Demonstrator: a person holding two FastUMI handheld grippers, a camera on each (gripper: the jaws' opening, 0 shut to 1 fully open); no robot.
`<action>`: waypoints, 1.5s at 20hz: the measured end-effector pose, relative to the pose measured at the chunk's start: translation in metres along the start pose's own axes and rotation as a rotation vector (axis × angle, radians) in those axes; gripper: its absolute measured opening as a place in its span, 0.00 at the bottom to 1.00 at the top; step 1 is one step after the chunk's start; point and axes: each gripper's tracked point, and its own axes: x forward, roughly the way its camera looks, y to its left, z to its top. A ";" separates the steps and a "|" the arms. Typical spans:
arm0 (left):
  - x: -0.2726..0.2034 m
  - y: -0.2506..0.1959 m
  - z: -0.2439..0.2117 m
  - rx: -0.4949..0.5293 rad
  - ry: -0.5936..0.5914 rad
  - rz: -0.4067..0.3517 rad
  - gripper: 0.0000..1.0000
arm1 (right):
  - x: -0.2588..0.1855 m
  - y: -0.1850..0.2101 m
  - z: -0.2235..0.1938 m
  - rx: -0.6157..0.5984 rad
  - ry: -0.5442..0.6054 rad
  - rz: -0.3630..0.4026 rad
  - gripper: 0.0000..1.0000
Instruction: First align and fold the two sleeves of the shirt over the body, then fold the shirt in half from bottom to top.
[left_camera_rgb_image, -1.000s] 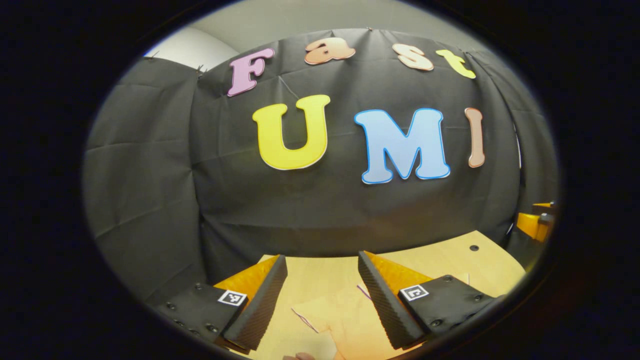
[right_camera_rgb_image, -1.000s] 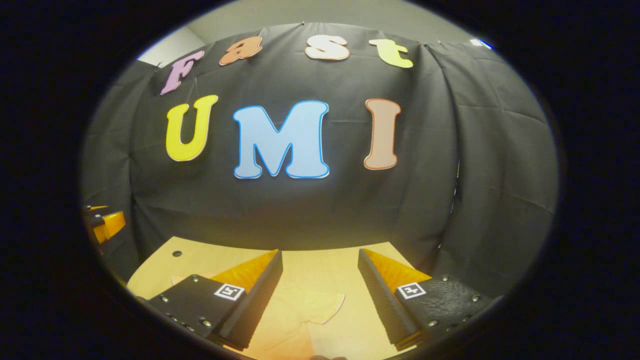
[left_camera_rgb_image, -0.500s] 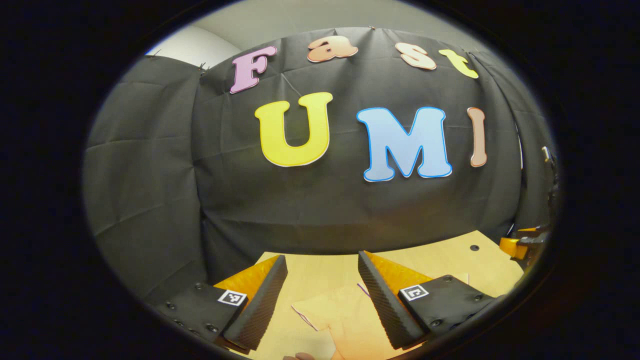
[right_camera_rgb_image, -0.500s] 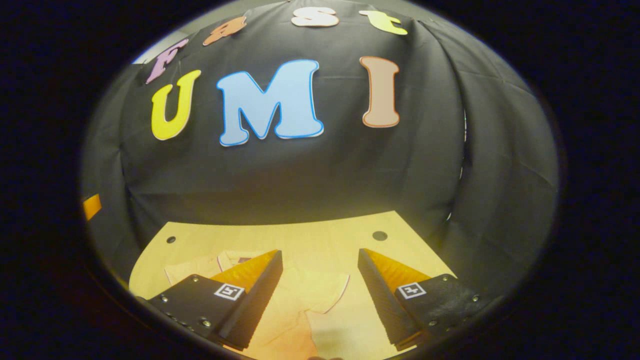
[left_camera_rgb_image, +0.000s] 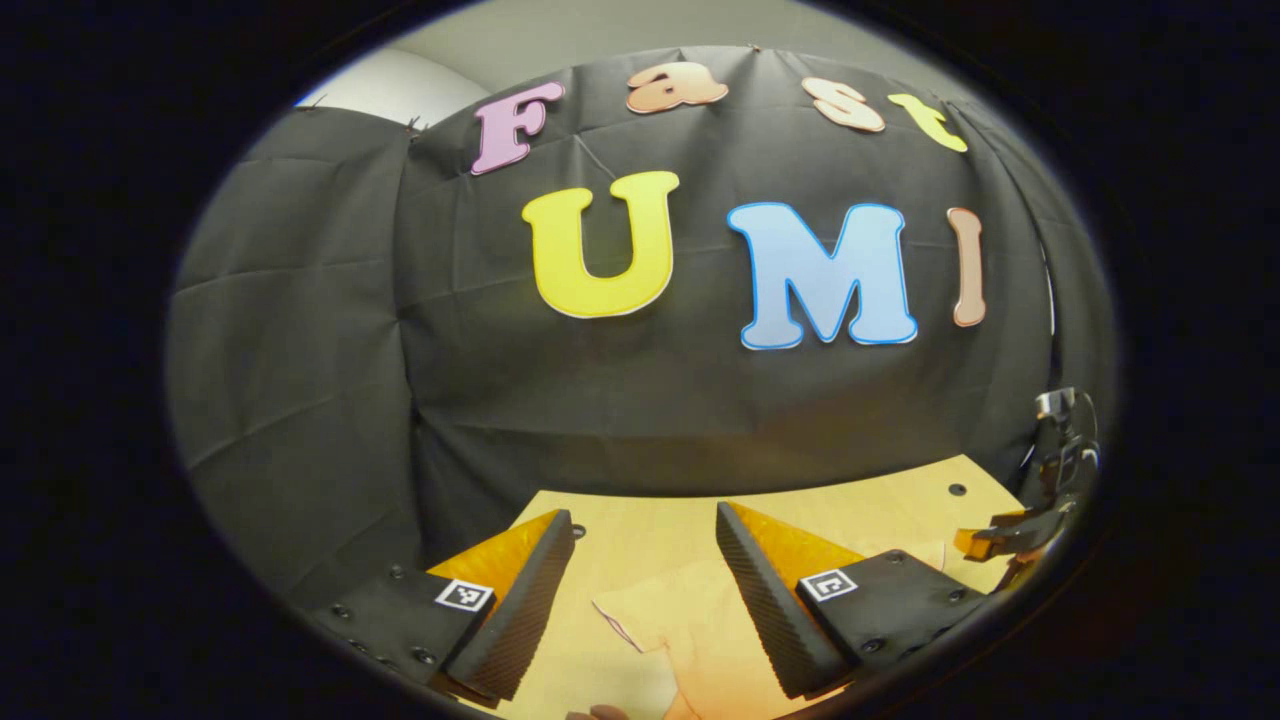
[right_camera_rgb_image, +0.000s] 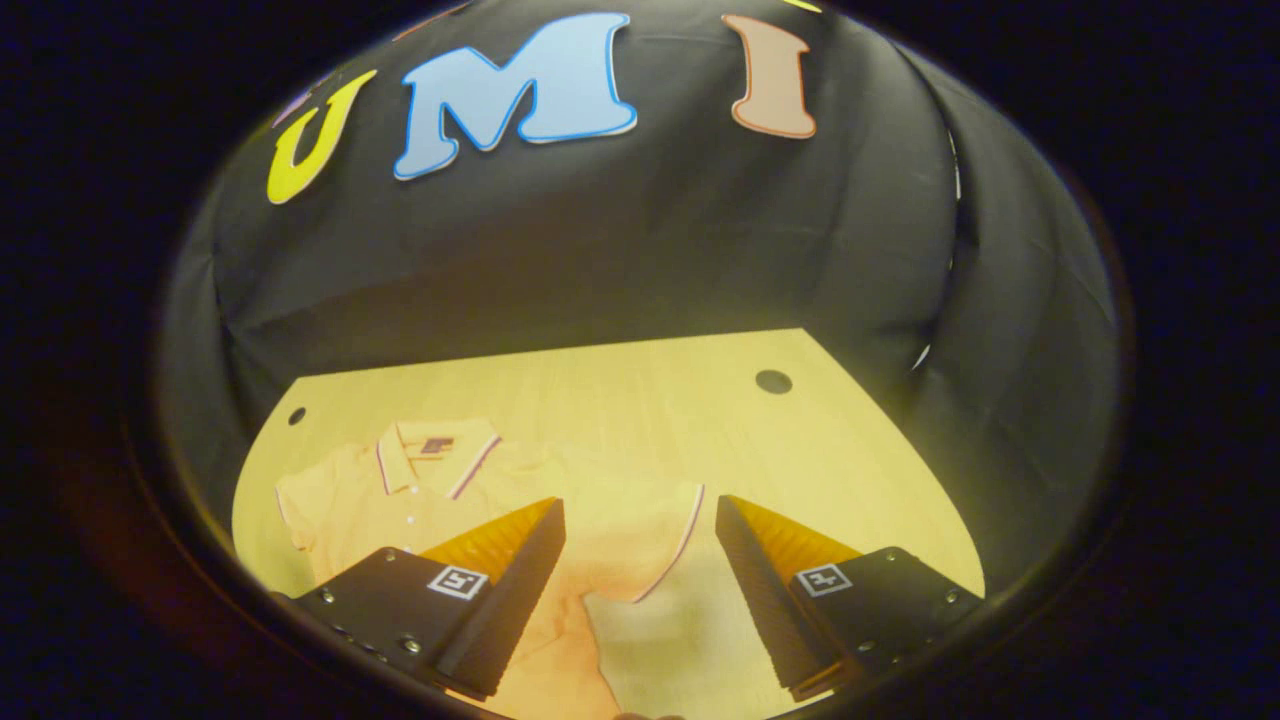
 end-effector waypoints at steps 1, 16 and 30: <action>0.001 0.001 -0.001 0.001 0.005 0.005 1.00 | 0.009 0.000 -0.012 -0.001 0.032 -0.001 0.96; 0.013 0.003 -0.014 0.016 0.054 0.041 1.00 | 0.076 -0.009 -0.088 0.029 0.238 -0.028 0.96; 0.014 0.001 -0.020 -0.006 0.070 0.048 1.00 | 0.082 -0.001 -0.081 0.078 0.287 0.018 0.01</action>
